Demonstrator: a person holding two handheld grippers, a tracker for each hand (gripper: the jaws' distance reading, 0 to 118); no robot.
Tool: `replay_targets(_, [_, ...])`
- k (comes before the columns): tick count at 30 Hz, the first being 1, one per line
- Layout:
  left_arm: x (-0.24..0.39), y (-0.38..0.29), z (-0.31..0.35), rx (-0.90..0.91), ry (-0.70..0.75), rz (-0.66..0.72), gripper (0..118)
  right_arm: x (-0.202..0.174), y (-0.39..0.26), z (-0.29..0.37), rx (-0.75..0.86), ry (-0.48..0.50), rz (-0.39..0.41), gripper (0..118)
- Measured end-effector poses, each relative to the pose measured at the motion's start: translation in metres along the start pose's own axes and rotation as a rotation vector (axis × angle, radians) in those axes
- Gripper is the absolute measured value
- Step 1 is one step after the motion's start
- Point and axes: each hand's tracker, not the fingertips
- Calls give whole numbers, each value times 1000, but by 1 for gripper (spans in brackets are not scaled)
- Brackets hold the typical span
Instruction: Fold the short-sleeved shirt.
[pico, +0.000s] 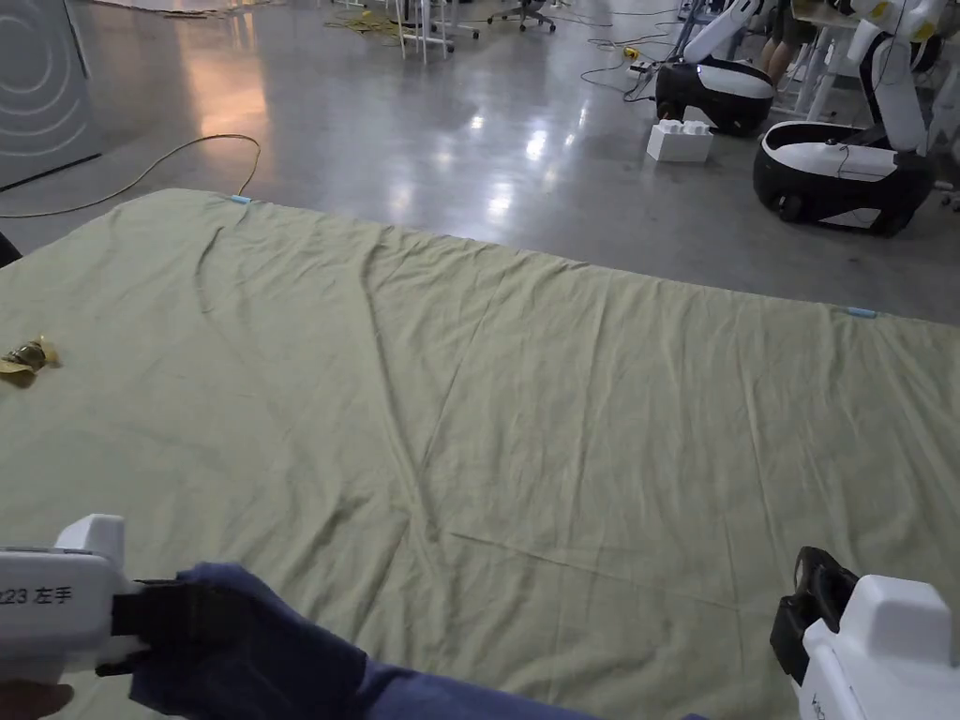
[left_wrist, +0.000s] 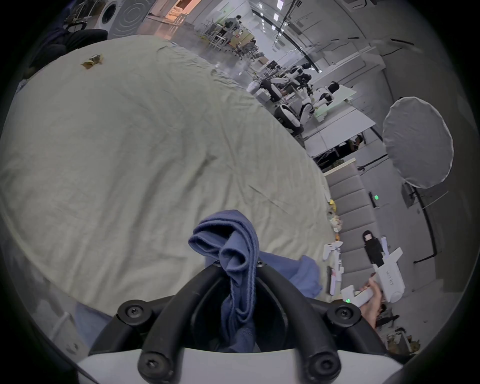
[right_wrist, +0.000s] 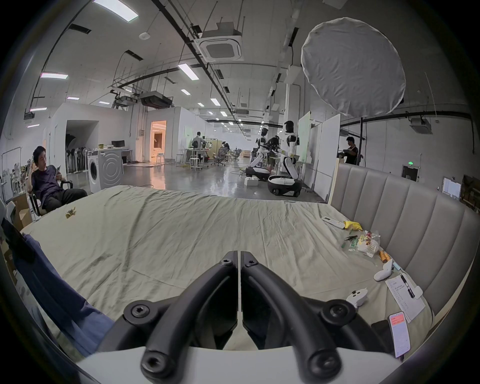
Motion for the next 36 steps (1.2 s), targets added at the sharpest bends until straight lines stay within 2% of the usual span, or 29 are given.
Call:
replay_targets(4, [35, -16, -16, -25, -120, 55, 10, 6, -3, 3, -12, -9, -25, 3])
replay_targets(10, [77, -42, -67, -74, -109, 36, 10, 15, -7, 11, -15, -34, -55, 3])
replay_targets(17, [103, -83, -145, -189, 6, -27, 10, 25, -13, 18, -25, -57, -73, 3])
replay_targets(19, [104, -92, -163, -193, 17, -8, 10, 28, -15, 20, -26, -69, -76, 3])
replay_targets(32, [111, -113, -199, -196, 100, 56, 11, 35, -24, 25, -51, -90, -101, 3])
replay_targets(35, [115, -111, -193, -199, 75, 46, 20, 35, -24, 25, -47, -89, -98, 3])
replay_targets(36, [116, -110, -188, -197, 55, 46, 29, 35, -23, 25, -46, -89, -100, 3])
